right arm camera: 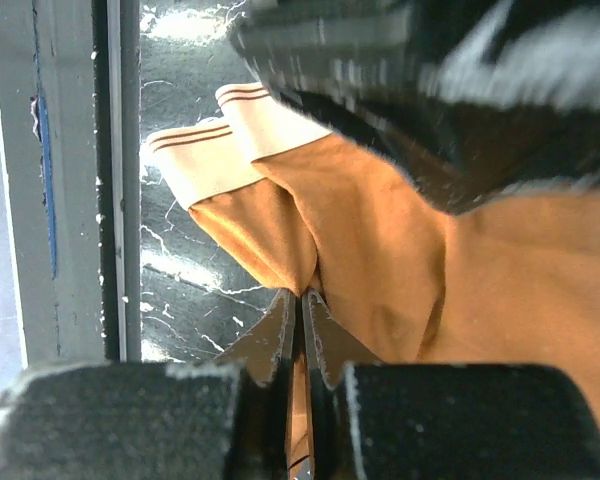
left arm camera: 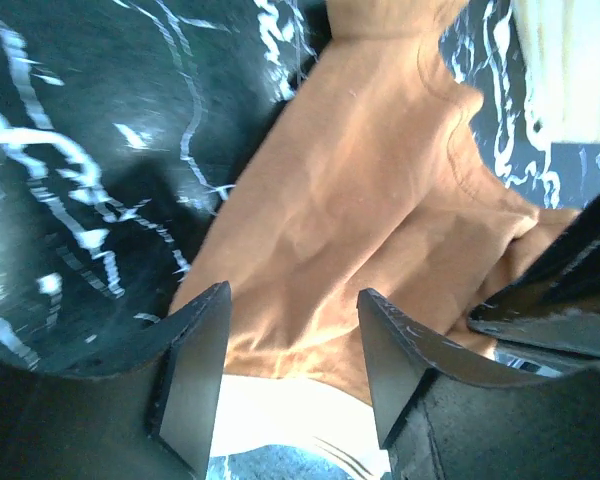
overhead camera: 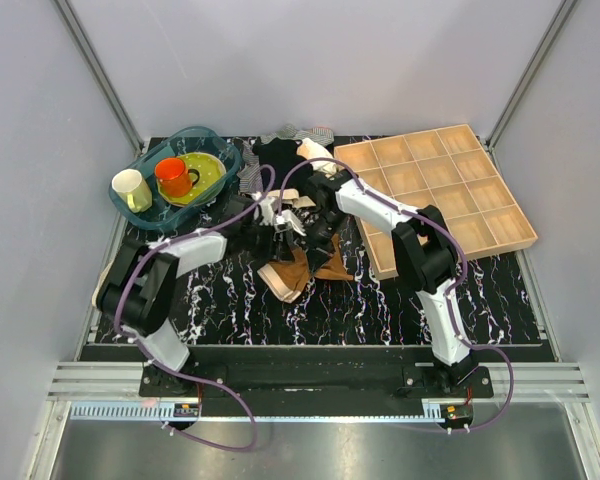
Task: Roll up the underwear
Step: Fold the underwear at the center of the board.
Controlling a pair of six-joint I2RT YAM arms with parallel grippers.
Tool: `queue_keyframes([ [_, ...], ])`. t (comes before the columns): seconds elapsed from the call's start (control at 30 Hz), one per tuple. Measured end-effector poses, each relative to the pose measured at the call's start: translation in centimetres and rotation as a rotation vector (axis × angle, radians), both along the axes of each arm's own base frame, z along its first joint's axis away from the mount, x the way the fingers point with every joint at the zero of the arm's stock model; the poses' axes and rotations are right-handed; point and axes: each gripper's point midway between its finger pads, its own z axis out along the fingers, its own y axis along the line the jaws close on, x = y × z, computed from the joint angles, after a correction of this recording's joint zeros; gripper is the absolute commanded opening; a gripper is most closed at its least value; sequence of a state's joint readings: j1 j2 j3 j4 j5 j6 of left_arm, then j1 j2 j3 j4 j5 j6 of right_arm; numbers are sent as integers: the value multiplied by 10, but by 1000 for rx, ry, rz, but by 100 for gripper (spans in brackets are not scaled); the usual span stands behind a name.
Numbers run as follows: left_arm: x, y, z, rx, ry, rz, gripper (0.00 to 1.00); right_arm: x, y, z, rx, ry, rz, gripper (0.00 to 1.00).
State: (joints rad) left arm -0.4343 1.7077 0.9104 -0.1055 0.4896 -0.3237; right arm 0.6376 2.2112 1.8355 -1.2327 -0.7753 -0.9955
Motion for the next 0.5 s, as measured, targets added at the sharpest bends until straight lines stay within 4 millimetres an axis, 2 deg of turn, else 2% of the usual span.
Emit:
queue_keyframes([
  [0.13,16,23,29,-20,-66,102,61,3,4,3,25,-11,4,7],
  [0.3,30,36,61,-59,-156,163,61,4,4,3,14,-19,-2,7],
  [0.37,30,40,62,-67,-169,180,61,6,6,5,16,-24,-8,8],
  [0.5,16,47,36,-50,-99,214,56,17,11,13,23,-57,-23,7],
])
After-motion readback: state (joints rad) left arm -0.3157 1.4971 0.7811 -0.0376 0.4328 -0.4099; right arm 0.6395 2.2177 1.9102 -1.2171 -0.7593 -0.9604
